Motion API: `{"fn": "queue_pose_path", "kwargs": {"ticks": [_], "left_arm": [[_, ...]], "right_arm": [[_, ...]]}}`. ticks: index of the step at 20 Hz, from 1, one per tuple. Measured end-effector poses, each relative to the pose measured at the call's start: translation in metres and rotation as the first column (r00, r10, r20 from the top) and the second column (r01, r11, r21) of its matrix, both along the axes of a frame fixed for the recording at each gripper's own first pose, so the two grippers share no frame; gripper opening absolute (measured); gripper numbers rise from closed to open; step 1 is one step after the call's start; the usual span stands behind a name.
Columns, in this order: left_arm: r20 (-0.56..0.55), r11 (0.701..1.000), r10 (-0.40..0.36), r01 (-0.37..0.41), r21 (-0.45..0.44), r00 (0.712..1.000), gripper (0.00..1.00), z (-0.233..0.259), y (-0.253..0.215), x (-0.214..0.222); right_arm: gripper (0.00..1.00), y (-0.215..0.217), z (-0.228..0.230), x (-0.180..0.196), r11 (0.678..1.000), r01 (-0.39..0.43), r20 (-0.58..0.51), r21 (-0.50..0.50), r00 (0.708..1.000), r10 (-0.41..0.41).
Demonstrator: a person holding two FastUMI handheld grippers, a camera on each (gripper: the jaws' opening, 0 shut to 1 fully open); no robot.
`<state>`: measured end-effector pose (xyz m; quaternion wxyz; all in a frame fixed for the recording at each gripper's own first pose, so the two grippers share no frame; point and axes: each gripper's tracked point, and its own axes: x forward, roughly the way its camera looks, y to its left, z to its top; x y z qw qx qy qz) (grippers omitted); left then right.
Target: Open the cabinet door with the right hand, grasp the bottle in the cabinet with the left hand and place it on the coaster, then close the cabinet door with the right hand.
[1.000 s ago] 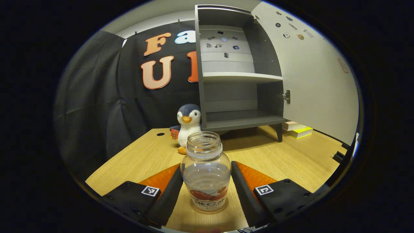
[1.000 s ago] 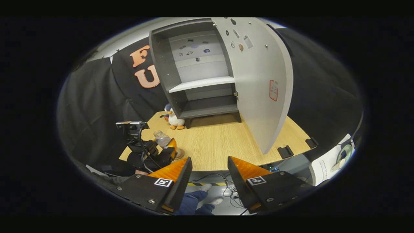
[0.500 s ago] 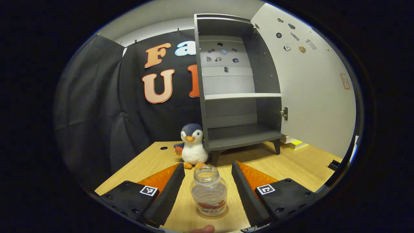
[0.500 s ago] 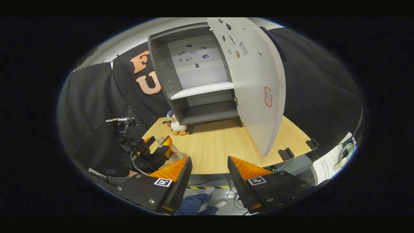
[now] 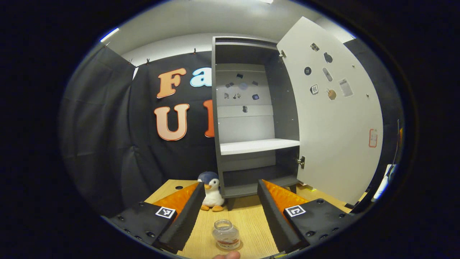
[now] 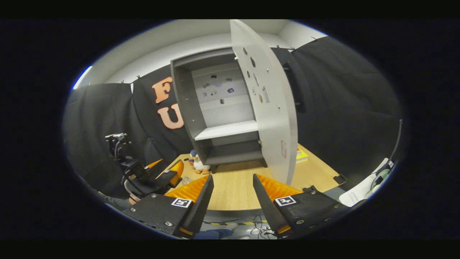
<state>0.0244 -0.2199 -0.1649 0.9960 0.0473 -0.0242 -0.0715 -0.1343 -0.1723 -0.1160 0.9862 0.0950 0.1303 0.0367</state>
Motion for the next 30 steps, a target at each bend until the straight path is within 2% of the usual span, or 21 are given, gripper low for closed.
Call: {"fn": "queue_pose_path", "kwargs": {"ticks": [3, 6, 11, 16, 22, 25, 27, 30], "left_arm": [[0.023, 0.999, 0.033, -0.034, 0.024, 0.999, 0.95, 0.027, 0.009, -0.011], [0.017, 1.000, 0.027, -0.027, 0.007, 1.000, 0.95, 0.038, 0.010, -0.018], [-0.033, 0.997, 0.070, -0.069, 0.021, 0.997, 0.95, 0.039, 0.025, -0.026], [-0.021, 0.990, 0.126, -0.125, 0.067, 0.992, 0.95, 0.046, 0.042, -0.028], [-0.018, 0.983, 0.162, -0.160, 0.084, 0.987, 0.95, 0.052, 0.055, -0.028], [-0.030, 0.983, 0.172, -0.170, 0.073, 0.985, 0.95, 0.049, 0.057, -0.023], [-0.045, 0.984, 0.162, -0.158, 0.080, 0.986, 0.95, 0.043, 0.052, -0.018], [-0.003, 0.986, 0.145, -0.144, 0.088, 0.989, 0.95, 0.055, 0.046, -0.011]], "right_arm": [[0.69, -0.030, 0.030, 0.003, 1.000, 0.027, 0.075, -0.011, 0.997, -0.026], [0.69, -0.063, 0.057, 0.011, 0.998, 0.050, 0.133, -0.036, 0.990, -0.045], [0.70, -0.115, 0.079, 0.025, 0.985, 0.093, 0.167, -0.146, 0.984, -0.068], [0.71, -0.147, 0.087, 0.048, 0.986, 0.125, 0.199, -0.112, 0.975, -0.101], [0.71, -0.150, 0.078, 0.075, 0.987, 0.113, 0.197, -0.117, 0.976, -0.088], [0.70, -0.148, 0.080, 0.079, 0.980, 0.126, 0.219, -0.156, 0.972, -0.090], [0.70, -0.142, 0.078, 0.077, 0.982, 0.121, 0.214, -0.144, 0.973, -0.088], [0.69, -0.133, 0.077, 0.079, 0.986, 0.116, 0.217, -0.123, 0.972, -0.088]]}}
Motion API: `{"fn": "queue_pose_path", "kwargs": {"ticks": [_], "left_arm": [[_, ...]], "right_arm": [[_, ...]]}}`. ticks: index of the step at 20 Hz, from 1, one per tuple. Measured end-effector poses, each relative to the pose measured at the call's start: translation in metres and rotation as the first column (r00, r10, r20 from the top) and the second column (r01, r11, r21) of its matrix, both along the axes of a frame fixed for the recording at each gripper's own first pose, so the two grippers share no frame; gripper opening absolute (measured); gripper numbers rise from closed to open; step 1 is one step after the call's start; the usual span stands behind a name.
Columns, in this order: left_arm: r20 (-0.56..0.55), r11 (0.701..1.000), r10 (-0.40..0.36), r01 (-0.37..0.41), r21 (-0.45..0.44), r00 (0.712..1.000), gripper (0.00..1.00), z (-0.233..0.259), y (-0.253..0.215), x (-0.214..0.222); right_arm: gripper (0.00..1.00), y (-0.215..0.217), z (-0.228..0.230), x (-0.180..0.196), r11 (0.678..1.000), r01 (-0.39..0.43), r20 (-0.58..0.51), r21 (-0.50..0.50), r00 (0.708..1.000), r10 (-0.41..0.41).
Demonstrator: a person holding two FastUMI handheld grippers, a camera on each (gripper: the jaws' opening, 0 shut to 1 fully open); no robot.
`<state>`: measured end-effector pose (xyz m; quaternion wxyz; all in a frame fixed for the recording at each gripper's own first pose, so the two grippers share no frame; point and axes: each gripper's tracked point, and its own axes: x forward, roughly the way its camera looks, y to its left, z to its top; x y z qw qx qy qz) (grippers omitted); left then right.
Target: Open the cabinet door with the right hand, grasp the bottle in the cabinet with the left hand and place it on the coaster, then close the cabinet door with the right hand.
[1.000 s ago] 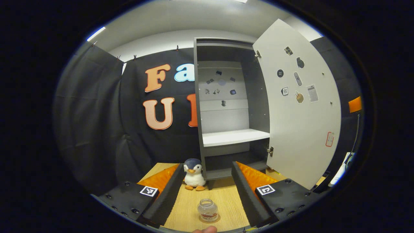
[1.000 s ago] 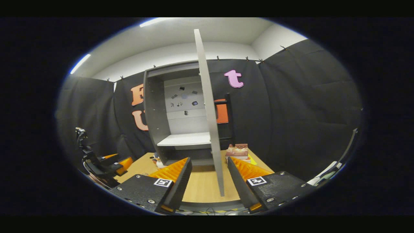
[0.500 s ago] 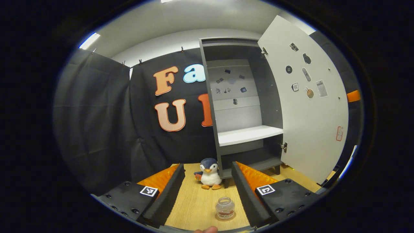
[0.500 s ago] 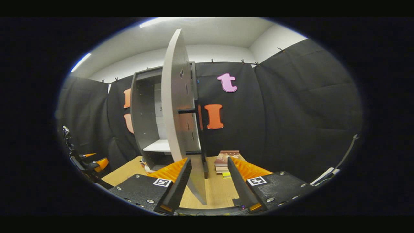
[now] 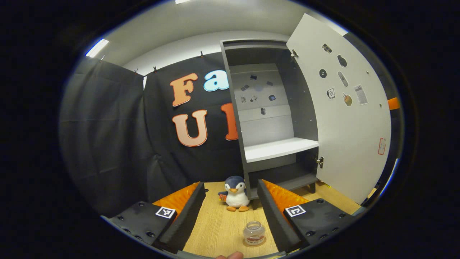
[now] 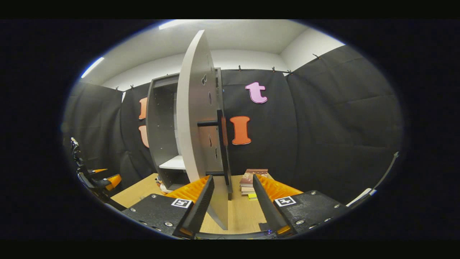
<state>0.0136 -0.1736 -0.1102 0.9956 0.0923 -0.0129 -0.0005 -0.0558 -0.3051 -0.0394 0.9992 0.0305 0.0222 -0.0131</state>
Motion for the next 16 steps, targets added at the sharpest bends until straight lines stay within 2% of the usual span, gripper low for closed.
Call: {"fn": "queue_pose_path", "kwargs": {"ticks": [5, 9, 16], "left_arm": [[0.009, 0.999, -0.026, 0.026, -0.033, 1.000, 0.95, 0.005, -0.005, 0.015], [0.001, 1.000, -0.005, 0.005, -0.024, 1.000, 0.95, 0.004, 0.008, 0.032], [-0.018, 1.000, 0.011, -0.011, -0.004, 1.000, 0.95, -0.001, 0.033, 0.041]], "right_arm": [[0.69, 0.034, -0.002, 0.004, 0.998, -0.068, -0.011, -0.007, 0.998, 0.068], [0.69, 0.069, -0.003, 0.013, 0.988, -0.157, -0.005, 0.007, 0.988, 0.157], [0.69, 0.109, -0.001, 0.038, 0.974, -0.222, 0.021, 0.036, 0.975, 0.221]]}}
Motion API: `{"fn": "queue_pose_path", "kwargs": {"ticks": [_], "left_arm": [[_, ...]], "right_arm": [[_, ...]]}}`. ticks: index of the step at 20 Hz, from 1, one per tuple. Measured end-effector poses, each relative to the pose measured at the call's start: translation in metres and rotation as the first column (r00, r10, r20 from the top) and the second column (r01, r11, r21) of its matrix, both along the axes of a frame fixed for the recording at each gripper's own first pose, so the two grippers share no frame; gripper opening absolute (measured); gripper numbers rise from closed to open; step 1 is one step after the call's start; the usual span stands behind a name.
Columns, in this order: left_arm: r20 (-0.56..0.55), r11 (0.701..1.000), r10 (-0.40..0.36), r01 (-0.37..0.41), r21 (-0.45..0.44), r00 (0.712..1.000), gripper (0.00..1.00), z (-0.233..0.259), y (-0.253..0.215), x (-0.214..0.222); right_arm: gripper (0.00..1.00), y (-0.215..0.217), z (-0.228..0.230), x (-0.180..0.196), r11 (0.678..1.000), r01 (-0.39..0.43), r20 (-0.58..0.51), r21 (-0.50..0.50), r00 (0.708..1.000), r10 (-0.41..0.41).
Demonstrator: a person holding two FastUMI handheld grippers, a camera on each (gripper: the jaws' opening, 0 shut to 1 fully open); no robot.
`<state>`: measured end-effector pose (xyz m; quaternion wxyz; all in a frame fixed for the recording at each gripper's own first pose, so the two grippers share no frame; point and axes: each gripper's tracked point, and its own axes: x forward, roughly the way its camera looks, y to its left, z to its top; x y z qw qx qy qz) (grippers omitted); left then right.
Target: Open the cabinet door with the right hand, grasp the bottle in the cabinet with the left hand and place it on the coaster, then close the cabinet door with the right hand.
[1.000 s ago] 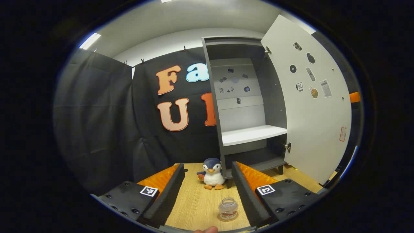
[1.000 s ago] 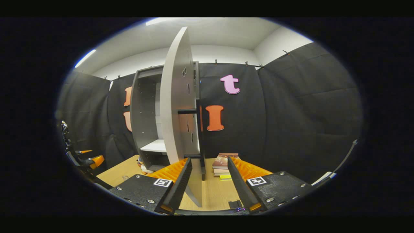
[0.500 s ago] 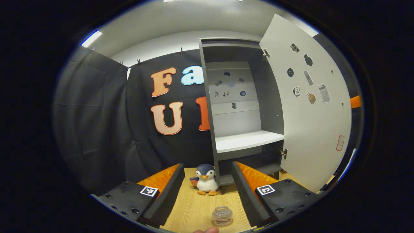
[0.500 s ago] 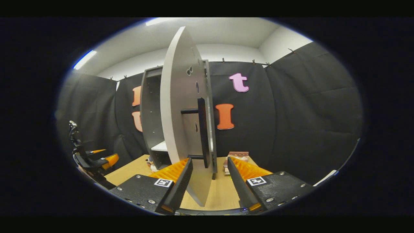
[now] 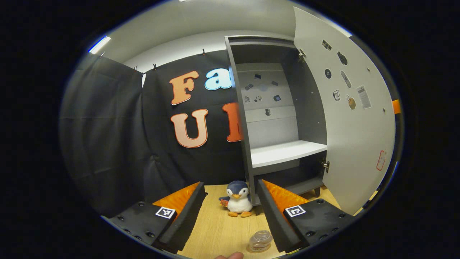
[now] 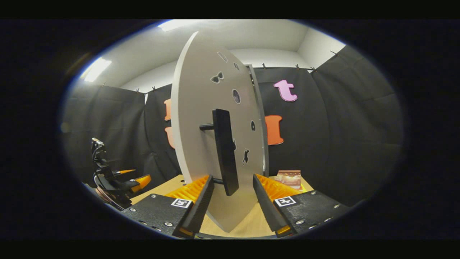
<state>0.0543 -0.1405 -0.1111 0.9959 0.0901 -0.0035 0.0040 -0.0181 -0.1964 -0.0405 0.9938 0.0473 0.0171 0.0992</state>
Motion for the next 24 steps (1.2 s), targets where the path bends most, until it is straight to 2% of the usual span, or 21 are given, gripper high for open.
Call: {"fn": "queue_pose_path", "kwargs": {"ticks": [6, 11, 16, 24], "left_arm": [[-0.045, 0.998, 0.042, -0.044, -0.042, 0.998, 0.95, -0.012, 0.028, 0.005], [-0.046, 0.996, 0.083, -0.085, -0.026, 0.995, 0.95, -0.011, 0.053, 0.006], [-0.051, 0.989, 0.142, -0.144, -0.033, 0.989, 0.95, -0.010, 0.090, 0.009], [-0.054, 0.979, 0.192, -0.195, -0.064, 0.980, 0.95, -0.012, 0.131, 0.036]], "right_arm": [[0.70, 0.034, -0.002, 0.016, 0.997, -0.073, -0.008, 0.027, 0.997, 0.074], [0.71, 0.068, -0.003, 0.042, 0.991, -0.129, -0.018, 0.028, 0.991, 0.129], [0.82, 0.088, -0.007, 0.067, 0.985, -0.170, 0.004, -0.003, 0.985, 0.170], [0.91, 0.115, -0.008, 0.100, 0.981, -0.189, 0.021, -0.044, 0.981, 0.190]]}}
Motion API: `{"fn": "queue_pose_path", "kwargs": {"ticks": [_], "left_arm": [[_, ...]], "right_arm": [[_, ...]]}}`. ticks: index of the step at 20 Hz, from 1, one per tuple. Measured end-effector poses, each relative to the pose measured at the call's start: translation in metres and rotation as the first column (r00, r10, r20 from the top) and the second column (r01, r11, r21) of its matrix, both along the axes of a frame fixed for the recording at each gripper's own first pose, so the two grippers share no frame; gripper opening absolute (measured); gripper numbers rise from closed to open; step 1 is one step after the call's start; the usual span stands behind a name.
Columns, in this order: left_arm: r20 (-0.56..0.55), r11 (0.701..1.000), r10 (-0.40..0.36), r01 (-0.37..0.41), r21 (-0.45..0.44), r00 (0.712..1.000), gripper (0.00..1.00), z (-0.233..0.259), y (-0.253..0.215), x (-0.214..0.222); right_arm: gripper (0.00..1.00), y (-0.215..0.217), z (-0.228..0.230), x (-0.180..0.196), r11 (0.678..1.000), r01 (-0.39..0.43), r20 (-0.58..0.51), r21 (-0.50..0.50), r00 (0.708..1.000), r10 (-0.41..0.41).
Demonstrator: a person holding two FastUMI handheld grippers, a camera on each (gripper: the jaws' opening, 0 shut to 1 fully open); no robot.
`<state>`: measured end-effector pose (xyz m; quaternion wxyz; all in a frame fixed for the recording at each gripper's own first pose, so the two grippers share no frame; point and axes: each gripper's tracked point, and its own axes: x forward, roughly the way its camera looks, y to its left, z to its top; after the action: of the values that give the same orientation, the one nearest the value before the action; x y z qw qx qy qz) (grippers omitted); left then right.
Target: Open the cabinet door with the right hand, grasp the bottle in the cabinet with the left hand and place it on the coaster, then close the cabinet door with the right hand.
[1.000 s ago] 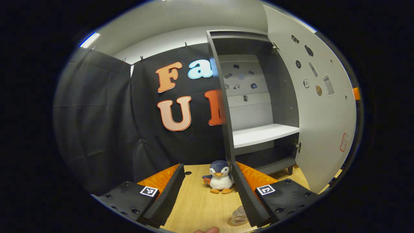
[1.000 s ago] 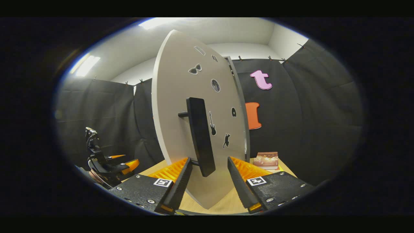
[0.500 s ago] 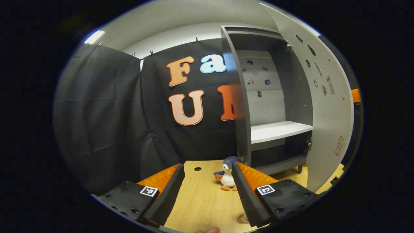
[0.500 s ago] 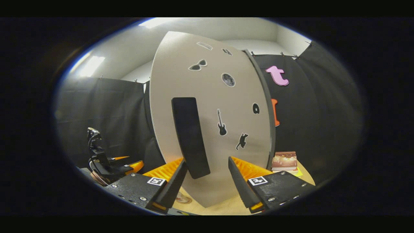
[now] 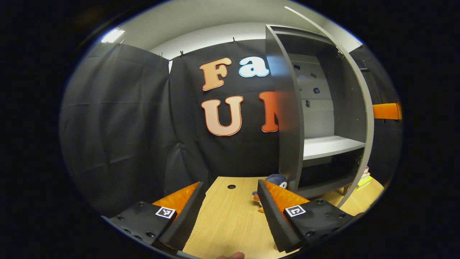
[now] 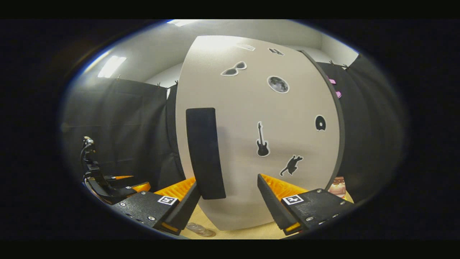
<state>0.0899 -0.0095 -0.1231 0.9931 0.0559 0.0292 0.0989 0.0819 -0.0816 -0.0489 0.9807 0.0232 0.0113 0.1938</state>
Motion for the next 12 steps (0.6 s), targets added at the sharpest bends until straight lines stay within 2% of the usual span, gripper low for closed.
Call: {"fn": "queue_pose_path", "kwargs": {"ticks": [6, 12], "left_arm": [[-0.006, 0.999, 0.004, -0.004, -0.036, 1.000, 0.95, -0.011, 0.023, 0.036], [-0.007, 0.997, -0.045, 0.044, -0.060, 0.999, 0.94, -0.017, 0.026, 0.075]], "right_arm": [[0.93, 0.008, -0.001, 0.007, 1.000, 0.018, 0.000, 0.021, 1.000, -0.018], [0.96, 0.011, -0.003, 0.013, 0.992, 0.127, 0.030, -0.021, 0.992, -0.126]]}}
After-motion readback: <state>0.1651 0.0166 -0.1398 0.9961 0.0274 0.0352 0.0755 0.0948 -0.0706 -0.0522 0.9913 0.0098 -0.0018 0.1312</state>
